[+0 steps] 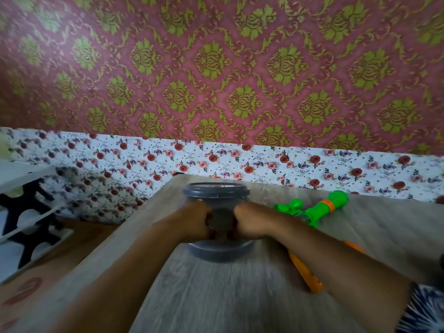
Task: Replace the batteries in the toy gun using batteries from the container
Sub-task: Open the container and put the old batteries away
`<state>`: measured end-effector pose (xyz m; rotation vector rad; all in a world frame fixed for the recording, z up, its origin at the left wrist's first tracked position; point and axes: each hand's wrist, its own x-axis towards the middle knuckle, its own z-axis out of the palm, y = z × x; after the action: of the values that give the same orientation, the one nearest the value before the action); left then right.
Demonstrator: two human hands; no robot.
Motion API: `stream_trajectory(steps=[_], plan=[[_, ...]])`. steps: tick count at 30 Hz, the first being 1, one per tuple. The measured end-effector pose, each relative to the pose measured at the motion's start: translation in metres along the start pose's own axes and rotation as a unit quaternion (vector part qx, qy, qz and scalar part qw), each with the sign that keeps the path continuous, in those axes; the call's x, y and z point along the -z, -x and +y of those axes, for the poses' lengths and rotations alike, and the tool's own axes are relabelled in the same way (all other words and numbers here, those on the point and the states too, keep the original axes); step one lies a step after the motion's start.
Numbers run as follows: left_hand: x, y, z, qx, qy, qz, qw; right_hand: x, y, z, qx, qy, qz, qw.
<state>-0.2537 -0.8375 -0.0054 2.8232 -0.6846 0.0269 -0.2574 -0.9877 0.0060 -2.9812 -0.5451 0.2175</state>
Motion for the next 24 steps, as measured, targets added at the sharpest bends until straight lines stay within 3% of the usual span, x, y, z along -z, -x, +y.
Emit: stream_trajectory(steps=[7, 12, 15, 21, 24], plan=[[0.007, 0.001, -0.005, -0.005, 0.052, 0.042, 0.998, 0.000, -0.011, 0.009, 0.002, -0.034, 0.020, 0.999], [0.009, -0.018, -0.034, 0.061, 0.019, 0.110, 0.992, 0.011, -0.022, 0.025, -0.025, -0.129, 0.163, 0.978], [0.006, -0.031, -0.047, 0.092, 0.024, 0.094, 0.991, 0.012, -0.031, 0.033, -0.071, -0.196, 0.199, 0.958], [-0.001, -0.048, -0.062, 0.171, 0.266, 0.082, 0.945, 0.000, -0.056, 0.055, -0.160, -0.345, 0.187, 0.906], [-0.005, -0.052, -0.064, 0.173, 0.308, 0.080, 0.932, -0.009, -0.070, 0.062, -0.157, -0.383, 0.172, 0.894]])
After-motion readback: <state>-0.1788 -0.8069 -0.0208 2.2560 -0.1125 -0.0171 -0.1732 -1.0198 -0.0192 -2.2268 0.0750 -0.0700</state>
